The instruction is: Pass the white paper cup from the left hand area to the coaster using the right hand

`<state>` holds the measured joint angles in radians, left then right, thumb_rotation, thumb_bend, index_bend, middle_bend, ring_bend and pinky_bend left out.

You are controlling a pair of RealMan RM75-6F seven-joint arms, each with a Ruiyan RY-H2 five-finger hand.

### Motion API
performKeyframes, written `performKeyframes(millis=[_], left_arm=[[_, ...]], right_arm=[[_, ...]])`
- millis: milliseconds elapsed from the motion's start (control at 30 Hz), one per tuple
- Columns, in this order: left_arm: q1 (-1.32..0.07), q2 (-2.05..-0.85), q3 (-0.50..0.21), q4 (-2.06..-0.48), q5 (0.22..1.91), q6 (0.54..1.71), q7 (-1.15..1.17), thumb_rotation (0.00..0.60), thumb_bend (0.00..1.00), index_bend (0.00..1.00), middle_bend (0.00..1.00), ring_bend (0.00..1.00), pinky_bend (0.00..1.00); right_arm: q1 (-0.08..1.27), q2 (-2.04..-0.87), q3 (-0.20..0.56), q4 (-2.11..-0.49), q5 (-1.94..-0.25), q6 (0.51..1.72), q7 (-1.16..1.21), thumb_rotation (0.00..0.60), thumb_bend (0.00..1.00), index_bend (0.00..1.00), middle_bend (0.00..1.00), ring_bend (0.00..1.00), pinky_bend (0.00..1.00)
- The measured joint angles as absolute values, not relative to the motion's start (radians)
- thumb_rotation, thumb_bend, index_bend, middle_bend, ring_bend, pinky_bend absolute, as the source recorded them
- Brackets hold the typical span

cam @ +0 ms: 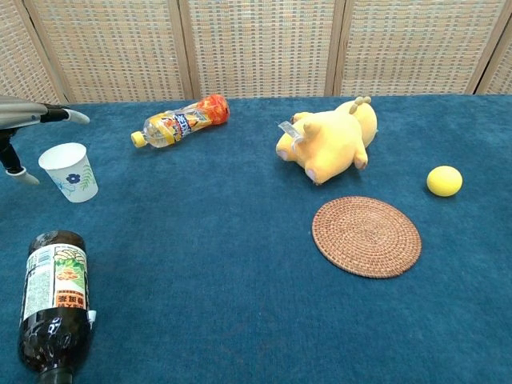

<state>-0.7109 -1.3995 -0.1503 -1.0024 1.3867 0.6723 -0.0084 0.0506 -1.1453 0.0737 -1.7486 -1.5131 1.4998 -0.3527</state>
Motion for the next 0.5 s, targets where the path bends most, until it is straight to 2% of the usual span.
performKeyframes(millis=[33,167,267,500], left_arm=[[-0.716,-1.407,-0.148,-0.994,1.389,0.669,-0.018,0.6,0.0,0.04,0.1,0.13,0.19],[-0.736,-1.438,-0.139,-0.955,1.406,0.666,-0.065,0.6,0.0,0.36,0.38,0.36,0.35],[-0.748,-1.453,-0.133,-0.939,1.412,0.665,-0.095,0.6,0.0,0.47,0.43,0.4,0.37],[-0.762,-1.444,-0.13,-0.961,1.402,0.673,-0.072,0.6,0.06,0.52,0.46,0.43,0.38]], right_arm=[[0.051,-1.146,0.074,-1.748,-1.512,1.499,-0.354,0.6,0.0,0.0,0.0,0.0,0.0],[0.053,-1.15,0.076,-1.744,-1.503,1.497,-0.358,0.6,0.0,0.0,0.0,0.0,0.0],[0.054,-1.155,0.077,-1.74,-1.498,1.497,-0.365,0.6,0.0,0.0,0.0,0.0,0.0],[0.055,-1.156,0.074,-1.74,-1.5,1.5,-0.36,0.6,0.0,0.0,0.0,0.0,0.0]])
